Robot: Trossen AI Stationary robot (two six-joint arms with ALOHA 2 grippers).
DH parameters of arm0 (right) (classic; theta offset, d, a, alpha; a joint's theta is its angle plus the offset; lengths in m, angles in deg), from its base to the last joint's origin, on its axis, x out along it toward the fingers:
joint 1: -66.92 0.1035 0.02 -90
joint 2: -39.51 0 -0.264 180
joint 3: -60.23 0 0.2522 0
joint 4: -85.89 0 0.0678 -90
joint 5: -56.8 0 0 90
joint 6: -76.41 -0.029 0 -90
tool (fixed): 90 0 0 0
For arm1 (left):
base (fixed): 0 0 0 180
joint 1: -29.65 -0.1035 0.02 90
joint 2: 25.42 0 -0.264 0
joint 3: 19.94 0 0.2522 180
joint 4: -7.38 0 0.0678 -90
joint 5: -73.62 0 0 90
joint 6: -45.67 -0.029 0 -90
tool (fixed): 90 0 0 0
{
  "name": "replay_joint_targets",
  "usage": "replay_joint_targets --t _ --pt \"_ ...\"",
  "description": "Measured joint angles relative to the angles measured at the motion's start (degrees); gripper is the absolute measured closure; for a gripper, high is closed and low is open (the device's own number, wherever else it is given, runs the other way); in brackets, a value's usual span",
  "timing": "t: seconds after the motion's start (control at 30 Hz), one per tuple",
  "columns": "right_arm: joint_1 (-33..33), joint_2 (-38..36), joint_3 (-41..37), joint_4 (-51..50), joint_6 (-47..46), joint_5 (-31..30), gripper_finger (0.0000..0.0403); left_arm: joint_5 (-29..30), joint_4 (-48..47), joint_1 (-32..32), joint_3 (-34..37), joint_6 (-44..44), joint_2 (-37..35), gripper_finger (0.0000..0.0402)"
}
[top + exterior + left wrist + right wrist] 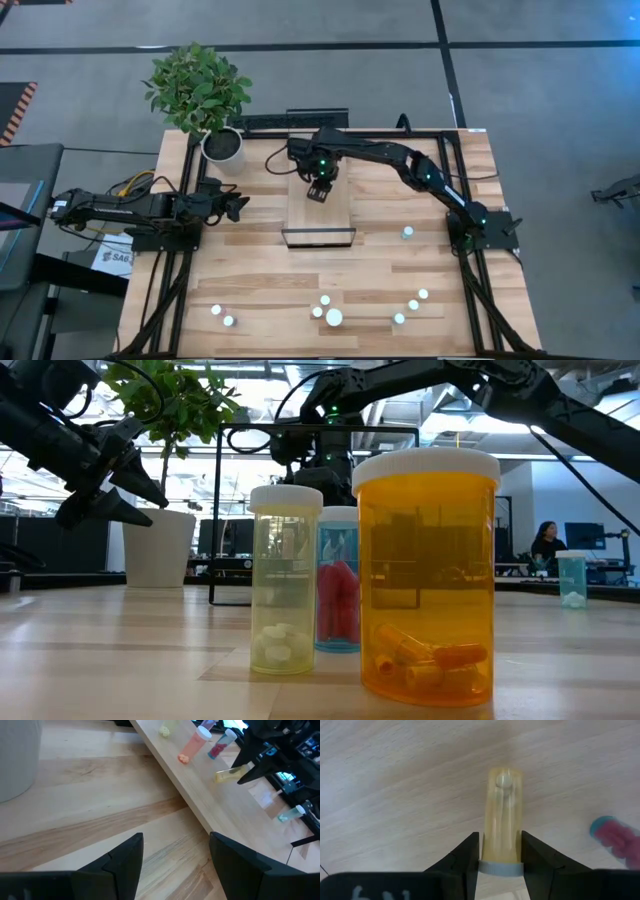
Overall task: Pick and place medicine bottles onto shelf by color
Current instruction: Put the yellow pill bottle on the shelf
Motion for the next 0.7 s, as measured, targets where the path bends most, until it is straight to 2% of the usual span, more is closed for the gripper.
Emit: replay_joint_targets --t 0.33,0.5,0.7 --pt "-0.2 0.0 0.3 -7.1 -6.5 -0.2 0.0259 0.0 0.0 0.0 0.0 0.0 0.0 0.0189" --pt "-0.8 0.0 0.2 -7.1 -11.7 0.7 0.0259 0.0 0.0 0.0 0.0 0.0 0.0 0.0189" --pt "-0.8 -1.0 0.1 -7.1 -13.8 2.1 0.0259 0.0 0.0 0.0 0.0 0.0 0.0 0.0189"
